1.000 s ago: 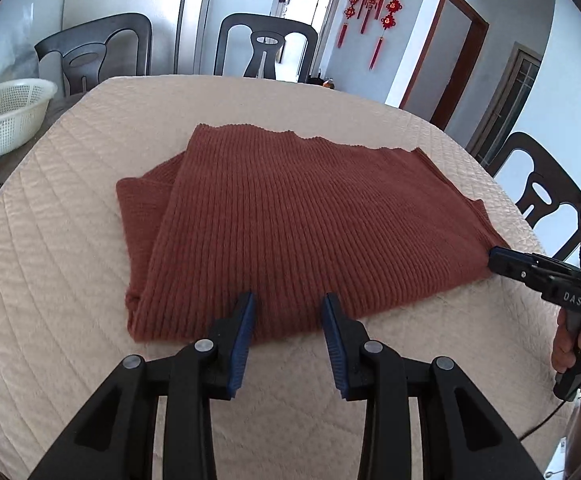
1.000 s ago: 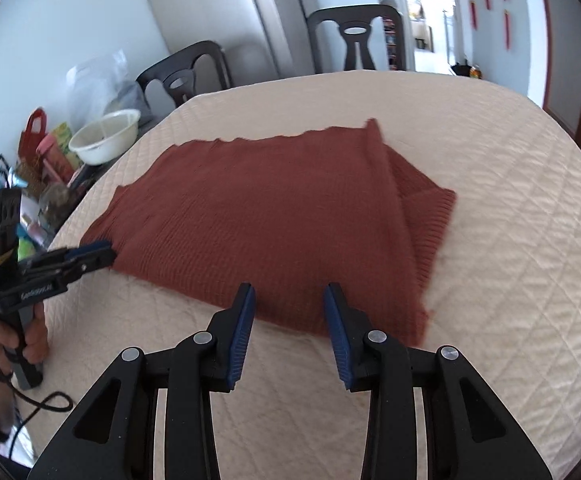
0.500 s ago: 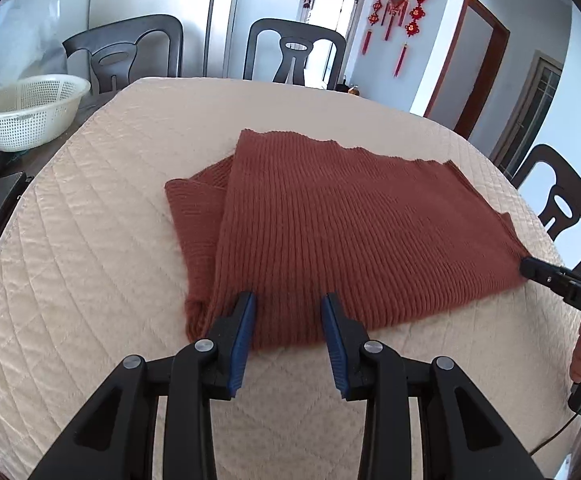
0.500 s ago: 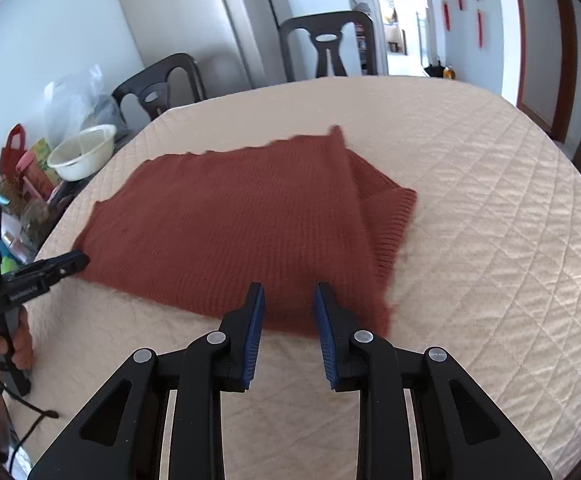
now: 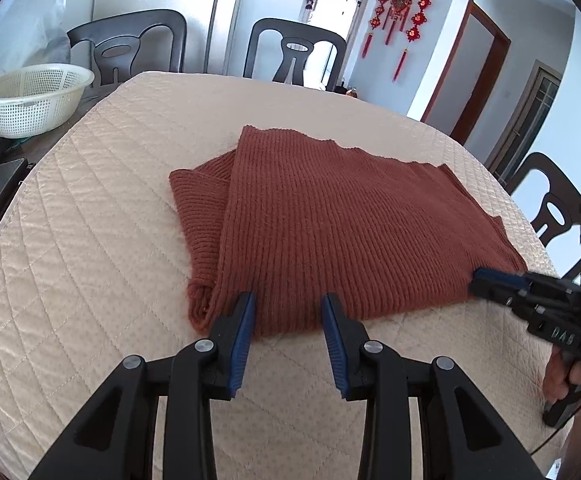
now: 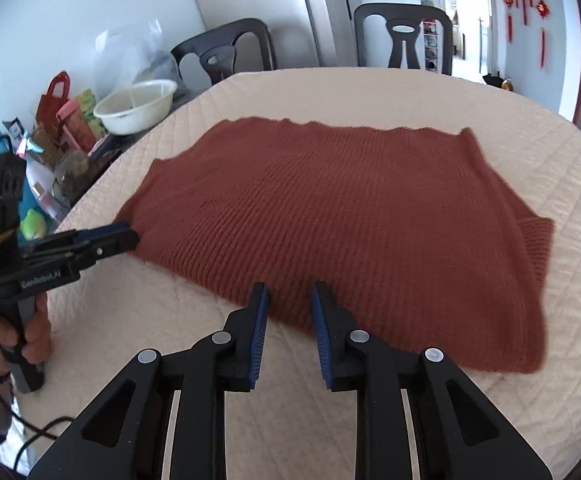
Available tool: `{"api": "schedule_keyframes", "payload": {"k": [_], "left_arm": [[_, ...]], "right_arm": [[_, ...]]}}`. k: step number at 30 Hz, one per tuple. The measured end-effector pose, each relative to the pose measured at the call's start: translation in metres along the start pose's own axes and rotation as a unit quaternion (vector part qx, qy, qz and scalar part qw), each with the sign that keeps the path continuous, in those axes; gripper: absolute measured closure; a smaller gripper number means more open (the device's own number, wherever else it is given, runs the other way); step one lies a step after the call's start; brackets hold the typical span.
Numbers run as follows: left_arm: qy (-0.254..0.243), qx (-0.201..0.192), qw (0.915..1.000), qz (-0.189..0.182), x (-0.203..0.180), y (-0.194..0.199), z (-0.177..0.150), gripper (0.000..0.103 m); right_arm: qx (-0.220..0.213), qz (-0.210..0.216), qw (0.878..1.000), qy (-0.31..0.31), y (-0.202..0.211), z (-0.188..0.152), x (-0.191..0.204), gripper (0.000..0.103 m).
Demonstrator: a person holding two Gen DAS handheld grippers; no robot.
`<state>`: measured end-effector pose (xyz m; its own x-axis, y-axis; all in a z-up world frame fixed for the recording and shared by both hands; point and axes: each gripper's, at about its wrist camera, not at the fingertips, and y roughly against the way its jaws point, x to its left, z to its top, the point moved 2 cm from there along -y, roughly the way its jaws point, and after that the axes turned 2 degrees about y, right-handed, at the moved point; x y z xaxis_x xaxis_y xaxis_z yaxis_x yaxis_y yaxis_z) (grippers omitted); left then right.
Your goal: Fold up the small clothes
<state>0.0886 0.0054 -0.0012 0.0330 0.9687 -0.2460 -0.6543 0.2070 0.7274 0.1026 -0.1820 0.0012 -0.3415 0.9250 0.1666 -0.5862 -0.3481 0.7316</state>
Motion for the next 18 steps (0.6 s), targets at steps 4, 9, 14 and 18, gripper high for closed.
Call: {"api": "schedule_keyframes", "payload": {"k": [4,9,14,18], "left_arm": [[-0.012,-0.010,0.9997,-0.021,-0.014,0.010,0.003,0.066],[-0.040,-0.021,0.9982,-0.039,-0.045,0.009,0.014,0.066],[-0.065,0.011,0.9974,-0.030,-0.064,-0.015,0.013,0.066],[-0.064,0.019,0.9976,-0.018,-0.063,-0.025,0.004,0.066]], "right_arm": [[-0.025,-0.027,0.999,-0.018,0.024,-0.004,-0.020,0.080],[-0.038,-0.077,0.993,-0.079,0.047,-0.013,-0.060,0.080],[-0.029,-0.097,0.989,-0.104,0.049,-0.023,-0.078,0.080],[-0.031,-0.099,0.989,-0.101,0.047,-0.027,-0.079,0.081]]}}
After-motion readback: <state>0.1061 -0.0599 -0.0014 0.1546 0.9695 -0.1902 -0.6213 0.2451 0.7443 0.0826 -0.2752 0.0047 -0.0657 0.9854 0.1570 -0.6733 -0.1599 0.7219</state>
